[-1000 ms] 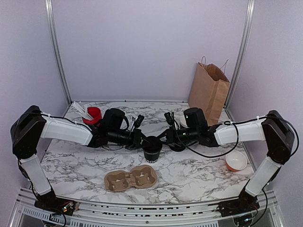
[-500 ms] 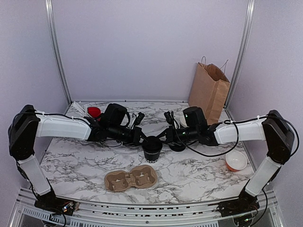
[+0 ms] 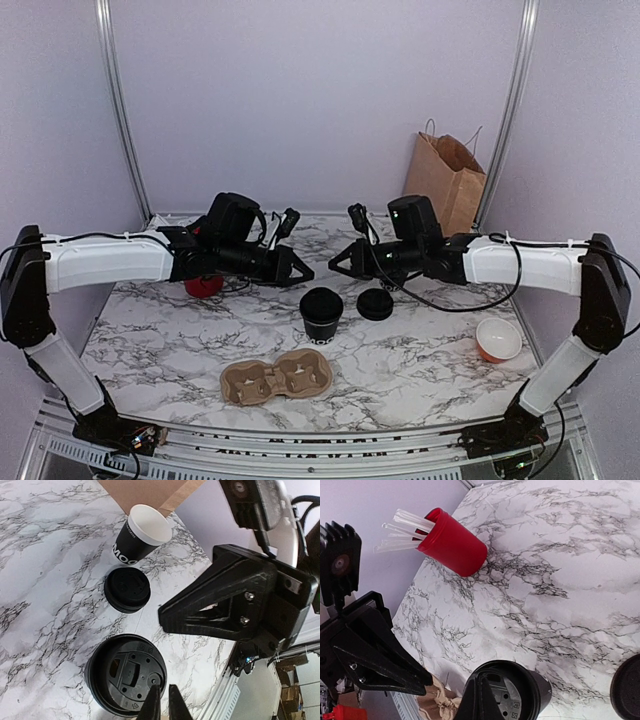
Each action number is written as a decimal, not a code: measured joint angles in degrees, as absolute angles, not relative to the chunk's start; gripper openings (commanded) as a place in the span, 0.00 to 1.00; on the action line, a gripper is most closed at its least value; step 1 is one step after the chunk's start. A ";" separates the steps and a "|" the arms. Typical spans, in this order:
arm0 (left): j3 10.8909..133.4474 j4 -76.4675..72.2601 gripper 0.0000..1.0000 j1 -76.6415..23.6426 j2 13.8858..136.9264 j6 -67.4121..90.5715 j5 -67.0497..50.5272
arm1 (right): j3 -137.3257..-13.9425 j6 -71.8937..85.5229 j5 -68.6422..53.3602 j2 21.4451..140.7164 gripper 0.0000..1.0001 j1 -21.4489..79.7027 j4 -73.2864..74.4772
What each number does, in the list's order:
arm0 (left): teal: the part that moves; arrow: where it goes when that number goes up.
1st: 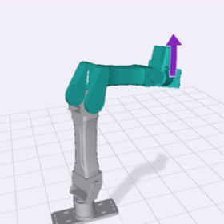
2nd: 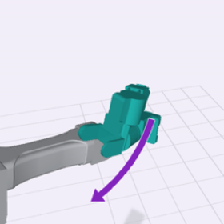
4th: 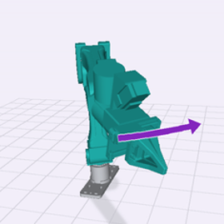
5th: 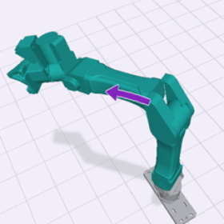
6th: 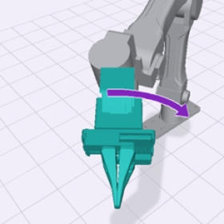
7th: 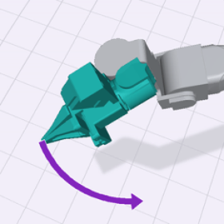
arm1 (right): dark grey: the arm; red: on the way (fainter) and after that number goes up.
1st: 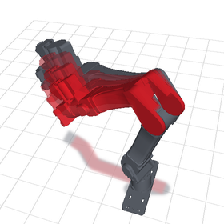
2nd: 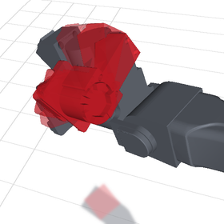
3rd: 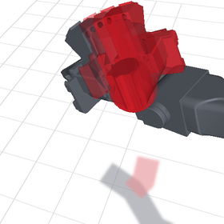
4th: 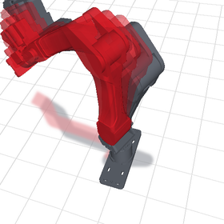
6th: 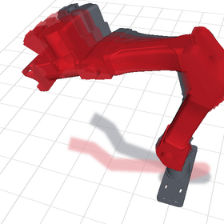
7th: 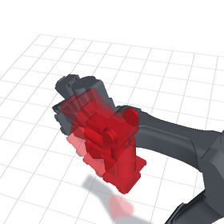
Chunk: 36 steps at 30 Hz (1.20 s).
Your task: Pack the takeout coffee
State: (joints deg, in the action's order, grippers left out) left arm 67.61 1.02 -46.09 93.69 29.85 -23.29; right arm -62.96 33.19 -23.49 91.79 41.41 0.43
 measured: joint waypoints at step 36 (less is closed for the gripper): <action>66.98 9.72 0.99 -44.42 83.61 25.78 16.14 | -81.23 17.69 8.05 100.66 0.88 57.12 31.59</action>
